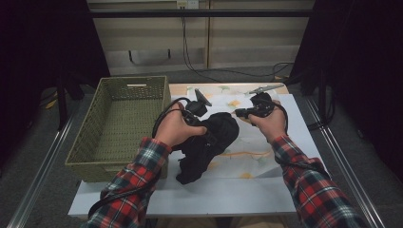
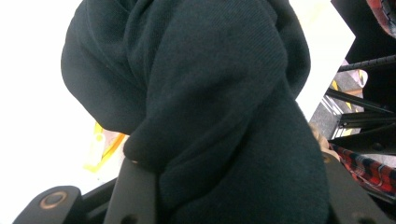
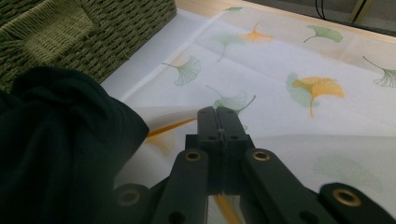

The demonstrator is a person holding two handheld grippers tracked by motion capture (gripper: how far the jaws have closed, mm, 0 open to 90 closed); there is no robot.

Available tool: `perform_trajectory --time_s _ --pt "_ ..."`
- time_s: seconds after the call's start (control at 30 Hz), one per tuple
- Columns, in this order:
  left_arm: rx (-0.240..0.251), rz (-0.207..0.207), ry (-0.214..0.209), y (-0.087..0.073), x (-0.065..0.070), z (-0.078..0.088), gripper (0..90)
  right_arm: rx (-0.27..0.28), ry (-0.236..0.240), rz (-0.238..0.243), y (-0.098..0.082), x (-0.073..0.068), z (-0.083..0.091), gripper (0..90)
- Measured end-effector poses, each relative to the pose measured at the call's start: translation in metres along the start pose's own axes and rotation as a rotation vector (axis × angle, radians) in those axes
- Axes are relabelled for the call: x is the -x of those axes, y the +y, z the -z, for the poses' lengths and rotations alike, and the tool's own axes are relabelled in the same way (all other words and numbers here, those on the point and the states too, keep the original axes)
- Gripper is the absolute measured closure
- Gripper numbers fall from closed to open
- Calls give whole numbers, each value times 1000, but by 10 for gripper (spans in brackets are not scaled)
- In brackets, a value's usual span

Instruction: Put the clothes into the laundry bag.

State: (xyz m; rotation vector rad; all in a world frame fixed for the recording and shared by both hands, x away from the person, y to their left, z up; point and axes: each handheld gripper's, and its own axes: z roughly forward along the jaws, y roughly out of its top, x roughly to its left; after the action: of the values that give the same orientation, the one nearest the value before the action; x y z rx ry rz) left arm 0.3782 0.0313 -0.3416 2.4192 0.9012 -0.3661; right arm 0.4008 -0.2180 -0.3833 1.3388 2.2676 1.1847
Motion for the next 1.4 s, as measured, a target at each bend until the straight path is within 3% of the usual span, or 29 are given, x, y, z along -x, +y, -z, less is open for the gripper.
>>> perform_trajectory --time_s 0.33,0.37,0.57,0.8,0.87,1.0,1.03,1.4 --pt "-13 -15 -24 -1 4 -16 569 2 7 8 0 -1 0 900" --pt "-7 -3 -28 -1 5 -18 569 2 8 6 0 -1 0 900" --pt "-8 -7 -23 -2 3 -26 568 3 9 10 0 -2 2 900" --pt "6 28 -27 -4 3 -37 567 5 20 9 0 -6 3 900" --pt "-6 12 -20 -4 2 -38 568 7 23 16 0 -7 4 900" --pt "-2 13 -26 -4 1 -43 567 7 23 10 0 -7 5 900" --pt "7 30 -28 -4 2 -44 567 6 22 14 0 -7 5 900" --pt "2 25 -15 -6 0 -62 562 11 26 13 0 -10 8 900"
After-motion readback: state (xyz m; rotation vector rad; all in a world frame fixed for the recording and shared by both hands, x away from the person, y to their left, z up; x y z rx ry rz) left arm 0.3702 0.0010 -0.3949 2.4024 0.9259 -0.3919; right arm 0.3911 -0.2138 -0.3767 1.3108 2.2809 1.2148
